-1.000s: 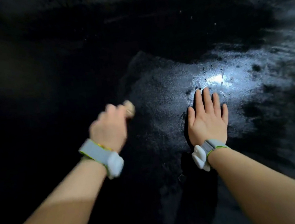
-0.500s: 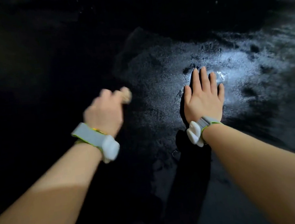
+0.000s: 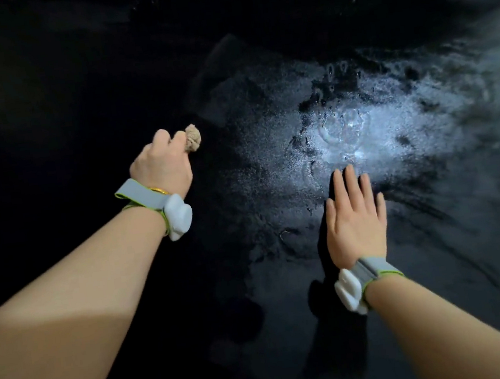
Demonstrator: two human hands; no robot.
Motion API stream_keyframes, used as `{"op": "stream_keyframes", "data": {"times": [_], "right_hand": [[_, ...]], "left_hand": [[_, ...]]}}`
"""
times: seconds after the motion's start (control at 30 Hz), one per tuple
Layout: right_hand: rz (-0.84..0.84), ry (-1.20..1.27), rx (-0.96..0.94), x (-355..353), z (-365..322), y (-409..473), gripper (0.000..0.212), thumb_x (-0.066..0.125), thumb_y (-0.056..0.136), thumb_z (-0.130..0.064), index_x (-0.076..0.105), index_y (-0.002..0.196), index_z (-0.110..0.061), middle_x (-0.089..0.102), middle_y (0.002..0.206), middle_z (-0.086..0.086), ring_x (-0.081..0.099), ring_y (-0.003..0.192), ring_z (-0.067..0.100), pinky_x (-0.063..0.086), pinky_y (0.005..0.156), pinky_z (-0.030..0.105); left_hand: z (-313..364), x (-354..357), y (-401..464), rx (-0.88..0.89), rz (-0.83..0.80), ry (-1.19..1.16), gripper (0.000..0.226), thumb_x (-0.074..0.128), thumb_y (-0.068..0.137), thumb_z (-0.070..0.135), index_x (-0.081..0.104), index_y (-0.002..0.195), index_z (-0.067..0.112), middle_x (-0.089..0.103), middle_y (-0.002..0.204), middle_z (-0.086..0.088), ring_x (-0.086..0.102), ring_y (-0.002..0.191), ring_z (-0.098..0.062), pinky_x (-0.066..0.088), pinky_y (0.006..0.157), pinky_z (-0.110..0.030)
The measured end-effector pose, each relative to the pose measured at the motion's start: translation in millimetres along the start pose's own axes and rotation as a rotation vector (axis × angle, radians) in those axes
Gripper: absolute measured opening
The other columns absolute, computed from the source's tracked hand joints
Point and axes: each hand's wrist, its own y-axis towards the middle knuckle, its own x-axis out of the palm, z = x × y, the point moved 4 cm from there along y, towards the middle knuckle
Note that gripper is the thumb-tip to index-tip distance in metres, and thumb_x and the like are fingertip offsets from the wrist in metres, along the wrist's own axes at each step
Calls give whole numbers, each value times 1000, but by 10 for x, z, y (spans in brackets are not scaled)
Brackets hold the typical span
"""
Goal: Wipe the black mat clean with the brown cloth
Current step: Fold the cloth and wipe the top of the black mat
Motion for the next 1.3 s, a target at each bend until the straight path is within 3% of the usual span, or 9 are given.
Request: {"op": "stream_keyframes", "data": {"times": [0.1,0.27,0.33,0.47,0.6,0.73,0.83,1.07,1.3], "right_hand": [[9,-32,6,68,-2,-40,57,10,98,-41,12,153,-26,7,160,-7,5,148,18,4,118,41],[42,-25,13,31,-26,-37,56,12,98,-40,15,152,-26,11,160,-6,8,148,18,8,119,43],[43,-30,12,28,-36,-43,54,14,100,-38,15,152,-27,11,160,-6,8,148,17,7,119,42],[28,-32,15,50,-7,-38,52,15,102,-37,10,153,-28,4,161,-8,0,148,15,4,120,41],[38,-22,1,32,-10,-58,52,16,103,-36,11,153,-27,5,161,-7,0,148,16,4,120,42],[61,-13,-3,20,-28,-36,51,17,103,-36,12,153,-27,7,161,-7,2,148,17,5,120,42],[61,-11,-4,24,-24,-31,51,17,103,-36,12,153,-27,7,161,-7,2,148,16,5,120,43],[73,-1,-16,35,-5,-11,51,17,103,-36,11,153,-26,6,161,-7,1,148,15,2,120,41],[63,30,-57,-56,-63,-291,51,29,103,-31,16,152,-25,4,161,-2,3,148,20,5,119,43]], "left_hand": [[305,-5,-297,-52,24,-37,12,47,91,16,57,92,9,52,90,-18,56,66,-40,31,48,-35],[1203,-28,-1475,480,-98,-198,14,49,82,18,62,87,21,48,70,-1,51,53,-22,32,39,-28],[1117,-33,-1419,548,-74,-156,13,56,79,19,65,88,21,49,70,0,50,54,-21,30,39,-27],[419,-58,-725,227,47,34,11,49,83,15,60,86,16,51,77,-10,55,55,-31,33,39,-28],[312,-60,-776,-77,-46,-95,18,45,94,20,58,102,11,52,100,-17,56,78,-41,33,54,-38],[997,-125,-1556,272,-90,-231,12,49,81,19,61,81,19,52,74,-7,56,53,-30,34,38,-28],[1065,-89,-1983,510,-88,-221,17,47,79,20,63,83,19,49,70,-3,52,52,-24,33,36,-27],[-75,-77,-1310,87,83,-67,12,61,80,14,61,91,9,52,80,-16,56,60,-37,36,43,-33],[-84,-56,-1340,167,169,-63,28,43,82,22,63,97,10,53,78,-11,55,59,-32,27,43,-24]]}}
